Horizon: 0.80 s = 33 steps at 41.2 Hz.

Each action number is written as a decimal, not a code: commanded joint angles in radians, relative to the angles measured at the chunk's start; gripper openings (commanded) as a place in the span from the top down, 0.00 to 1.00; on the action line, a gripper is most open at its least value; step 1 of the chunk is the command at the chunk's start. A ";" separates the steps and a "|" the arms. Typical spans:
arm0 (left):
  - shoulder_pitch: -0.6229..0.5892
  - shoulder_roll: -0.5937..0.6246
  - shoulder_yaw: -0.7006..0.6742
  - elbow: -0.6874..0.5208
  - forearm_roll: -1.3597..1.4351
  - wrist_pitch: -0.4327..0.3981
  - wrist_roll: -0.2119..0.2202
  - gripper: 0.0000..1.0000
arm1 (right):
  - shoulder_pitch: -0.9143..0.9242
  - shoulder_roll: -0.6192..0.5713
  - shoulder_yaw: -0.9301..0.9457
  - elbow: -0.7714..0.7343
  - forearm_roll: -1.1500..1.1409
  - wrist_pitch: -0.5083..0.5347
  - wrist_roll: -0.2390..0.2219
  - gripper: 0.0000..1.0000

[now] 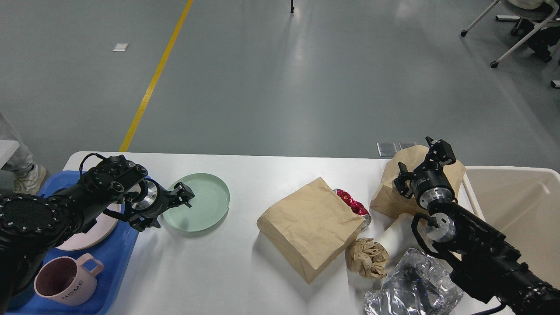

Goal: Tidy desktop
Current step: 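Grip the rim of the pale green plate with the left gripper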

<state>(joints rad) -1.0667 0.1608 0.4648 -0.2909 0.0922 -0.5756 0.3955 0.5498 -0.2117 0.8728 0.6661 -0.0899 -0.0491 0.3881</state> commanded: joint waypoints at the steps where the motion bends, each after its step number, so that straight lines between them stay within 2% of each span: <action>1: 0.001 0.016 0.000 -0.002 -0.002 -0.001 -0.004 0.05 | -0.001 0.000 0.000 0.000 -0.001 0.000 0.000 0.00; 15: 0.025 0.020 -0.011 -0.001 -0.017 0.010 -0.009 0.12 | 0.001 0.000 0.000 0.000 0.001 0.000 0.000 0.00; 23: 0.037 0.019 -0.014 -0.001 -0.020 0.066 -0.009 0.16 | 0.001 0.000 0.000 0.000 0.001 0.000 0.000 0.00; 33: 0.048 0.020 -0.037 -0.001 -0.022 0.066 -0.007 0.24 | 0.001 0.000 0.000 0.000 -0.001 0.000 0.000 0.00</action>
<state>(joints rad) -1.0258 0.1797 0.4384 -0.2914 0.0706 -0.5097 0.3866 0.5507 -0.2117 0.8728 0.6657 -0.0894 -0.0491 0.3881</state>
